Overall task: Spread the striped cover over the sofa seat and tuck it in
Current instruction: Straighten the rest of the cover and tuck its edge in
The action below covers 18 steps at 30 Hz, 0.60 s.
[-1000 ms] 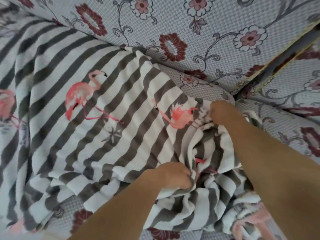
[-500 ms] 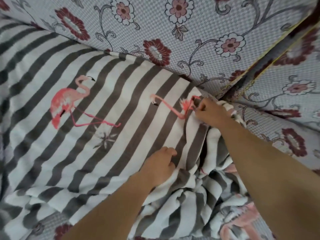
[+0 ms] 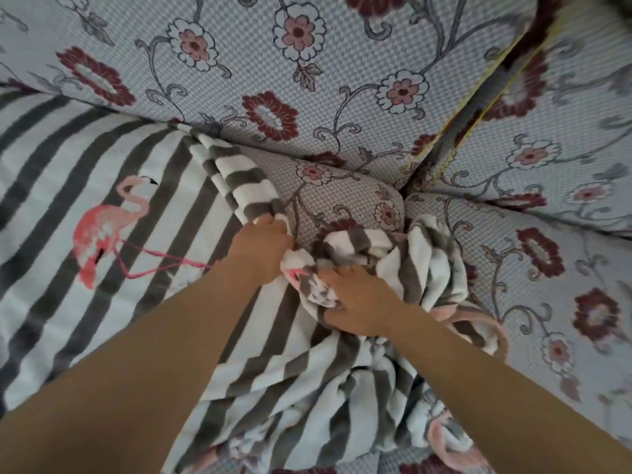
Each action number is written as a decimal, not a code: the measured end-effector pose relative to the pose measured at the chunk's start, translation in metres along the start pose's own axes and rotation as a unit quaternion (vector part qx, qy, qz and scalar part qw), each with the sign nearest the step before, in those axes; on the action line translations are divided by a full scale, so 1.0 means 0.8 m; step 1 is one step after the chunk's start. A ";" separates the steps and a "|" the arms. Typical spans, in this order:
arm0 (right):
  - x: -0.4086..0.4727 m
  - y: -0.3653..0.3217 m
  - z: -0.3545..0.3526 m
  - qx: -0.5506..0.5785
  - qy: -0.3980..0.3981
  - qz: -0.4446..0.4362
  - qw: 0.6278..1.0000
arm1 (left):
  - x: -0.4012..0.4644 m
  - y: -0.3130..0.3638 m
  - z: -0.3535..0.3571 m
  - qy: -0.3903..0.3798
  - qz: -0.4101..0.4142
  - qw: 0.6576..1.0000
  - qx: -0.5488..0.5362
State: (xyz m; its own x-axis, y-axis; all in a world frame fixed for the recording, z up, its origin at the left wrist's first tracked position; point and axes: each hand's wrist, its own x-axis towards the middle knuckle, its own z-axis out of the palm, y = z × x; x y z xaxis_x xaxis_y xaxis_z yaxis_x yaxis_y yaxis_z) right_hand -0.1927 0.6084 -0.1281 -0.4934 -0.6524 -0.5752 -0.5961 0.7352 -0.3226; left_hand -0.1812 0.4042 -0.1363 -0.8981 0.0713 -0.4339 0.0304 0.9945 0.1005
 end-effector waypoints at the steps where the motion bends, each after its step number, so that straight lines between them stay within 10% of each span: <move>1: -0.002 0.005 -0.005 0.052 -0.040 0.053 0.996 | -0.001 -0.006 0.001 -0.031 0.000 0.999 0.044; 9: 0.020 0.033 -0.025 -0.005 -0.050 0.247 0.968 | 0.002 -0.033 0.001 -0.014 0.056 0.997 0.046; 13: 0.011 0.048 -0.024 -0.228 -0.060 0.115 0.965 | 0.008 -0.055 -0.012 0.033 0.128 0.991 0.026; 18: -0.036 0.064 -0.050 0.014 -0.121 0.147 0.982 | 0.023 -0.077 -0.046 0.026 0.137 0.990 -0.020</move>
State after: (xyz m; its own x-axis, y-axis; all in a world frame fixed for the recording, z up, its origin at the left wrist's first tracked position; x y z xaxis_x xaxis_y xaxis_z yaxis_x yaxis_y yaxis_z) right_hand -0.2342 0.6573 -0.0981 -0.4750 -0.3515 -0.8067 -0.4317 0.8919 -0.1344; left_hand -0.2155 0.3417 -0.1176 -0.8802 0.3327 -0.3386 0.2596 0.9345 0.2434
